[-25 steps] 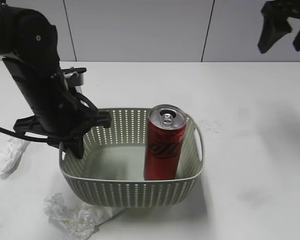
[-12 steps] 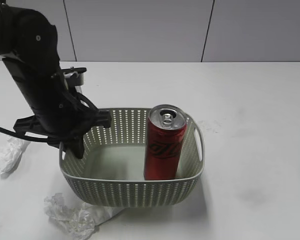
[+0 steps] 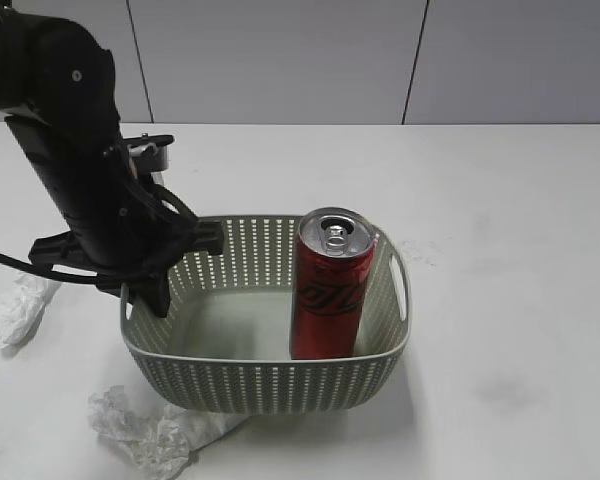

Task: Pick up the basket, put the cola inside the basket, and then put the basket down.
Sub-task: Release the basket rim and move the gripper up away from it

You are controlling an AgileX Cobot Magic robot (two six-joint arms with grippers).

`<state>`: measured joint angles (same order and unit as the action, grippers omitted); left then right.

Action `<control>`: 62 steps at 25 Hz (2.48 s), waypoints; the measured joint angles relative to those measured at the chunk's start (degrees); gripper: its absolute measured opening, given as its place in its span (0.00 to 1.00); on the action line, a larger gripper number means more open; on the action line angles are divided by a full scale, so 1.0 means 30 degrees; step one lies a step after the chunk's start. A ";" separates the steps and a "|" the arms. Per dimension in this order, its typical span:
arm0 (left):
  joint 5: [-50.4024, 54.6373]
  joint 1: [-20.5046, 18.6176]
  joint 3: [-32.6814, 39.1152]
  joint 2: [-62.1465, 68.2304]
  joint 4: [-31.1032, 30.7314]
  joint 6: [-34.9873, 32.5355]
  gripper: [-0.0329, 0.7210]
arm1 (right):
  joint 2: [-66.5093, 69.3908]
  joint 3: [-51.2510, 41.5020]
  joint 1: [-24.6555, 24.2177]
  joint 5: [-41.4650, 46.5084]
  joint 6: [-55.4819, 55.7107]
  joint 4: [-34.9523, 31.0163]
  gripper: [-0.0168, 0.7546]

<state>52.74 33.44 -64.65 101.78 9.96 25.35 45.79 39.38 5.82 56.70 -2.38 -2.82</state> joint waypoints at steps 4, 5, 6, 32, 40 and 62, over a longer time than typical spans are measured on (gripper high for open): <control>0.0000 0.0000 0.0000 0.0000 0.0000 0.0000 0.04 | -0.3251 -0.2831 0.0000 -0.1391 -0.0018 0.0000 0.79; 0.0000 0.0000 0.0000 0.0000 0.0000 0.0000 0.04 | -0.3906 -0.3439 0.0000 -0.1694 -0.0018 0.0000 0.79; 0.0000 0.0000 0.0000 0.0000 0.0021 0.0000 0.04 | -0.4649 -0.3894 0.0000 -0.1886 -0.0018 0.0000 0.79; 0.0708 0.0000 -0.3613 0.1599 -0.0154 -0.0250 0.04 | -1.5302 -0.5195 0.0000 -0.0939 -0.0065 -0.0006 0.79; 0.1680 0.0000 -0.9249 0.5544 0.0237 -0.0285 0.04 | -1.5342 -0.5195 0.0000 -0.0939 -0.0065 -0.0022 0.78; 0.0666 -0.0091 -1.0842 0.7590 0.0774 -0.1975 0.88 | -1.5360 -0.5195 0.0000 -0.0939 -0.0065 -0.0022 0.78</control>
<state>54.74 33.17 -97.18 124.55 12.28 19.43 -0.29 23.80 5.82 53.89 -2.57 -2.89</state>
